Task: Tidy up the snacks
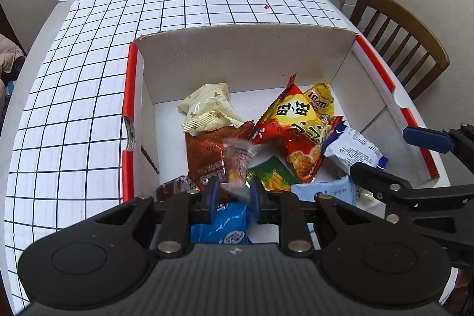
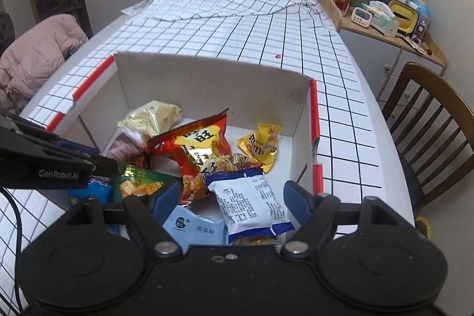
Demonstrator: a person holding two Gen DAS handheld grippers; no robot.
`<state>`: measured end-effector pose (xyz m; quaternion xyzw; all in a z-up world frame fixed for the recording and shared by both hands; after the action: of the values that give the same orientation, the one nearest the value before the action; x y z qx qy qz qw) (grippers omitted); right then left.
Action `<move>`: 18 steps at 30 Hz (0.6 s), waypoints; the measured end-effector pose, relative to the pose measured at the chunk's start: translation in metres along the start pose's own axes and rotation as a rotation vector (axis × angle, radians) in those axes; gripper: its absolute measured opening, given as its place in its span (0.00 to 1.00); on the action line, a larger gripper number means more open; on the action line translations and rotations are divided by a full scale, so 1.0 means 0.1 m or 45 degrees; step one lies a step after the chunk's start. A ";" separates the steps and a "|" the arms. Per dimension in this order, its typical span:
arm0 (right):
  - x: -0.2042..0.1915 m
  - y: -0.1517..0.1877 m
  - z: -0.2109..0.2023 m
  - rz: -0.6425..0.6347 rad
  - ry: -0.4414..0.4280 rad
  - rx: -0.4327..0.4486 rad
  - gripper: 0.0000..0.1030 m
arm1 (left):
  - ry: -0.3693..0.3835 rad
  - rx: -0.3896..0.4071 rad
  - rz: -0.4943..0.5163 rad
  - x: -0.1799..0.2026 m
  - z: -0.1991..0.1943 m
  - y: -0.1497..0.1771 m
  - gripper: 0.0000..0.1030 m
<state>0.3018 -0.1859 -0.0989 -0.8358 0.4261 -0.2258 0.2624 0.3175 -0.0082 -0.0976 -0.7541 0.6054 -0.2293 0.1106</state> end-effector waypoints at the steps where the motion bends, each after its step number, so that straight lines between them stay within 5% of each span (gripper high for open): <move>1: -0.01 0.00 -0.04 0.002 0.007 0.009 0.79 | 0.003 0.005 0.002 0.00 -0.03 0.01 0.26; 18: -0.08 0.02 -0.79 0.147 0.004 0.194 0.86 | 0.105 0.170 0.034 -0.08 -0.74 0.20 0.27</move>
<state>0.2492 -0.1994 -0.0416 -0.7872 0.4555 -0.2435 0.3370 0.2635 0.0024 -0.0438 -0.7269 0.6027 -0.2987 0.1386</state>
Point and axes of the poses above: each gripper's, at about its wrist camera, not at the fingertips, and z roughly the way its jaws point, x to its right, y to its underside, the point moved 3 cm from there along z, roughly the way its jaws point, and after that the axes turned 15 degrees about -z, right-handed, at the moved point
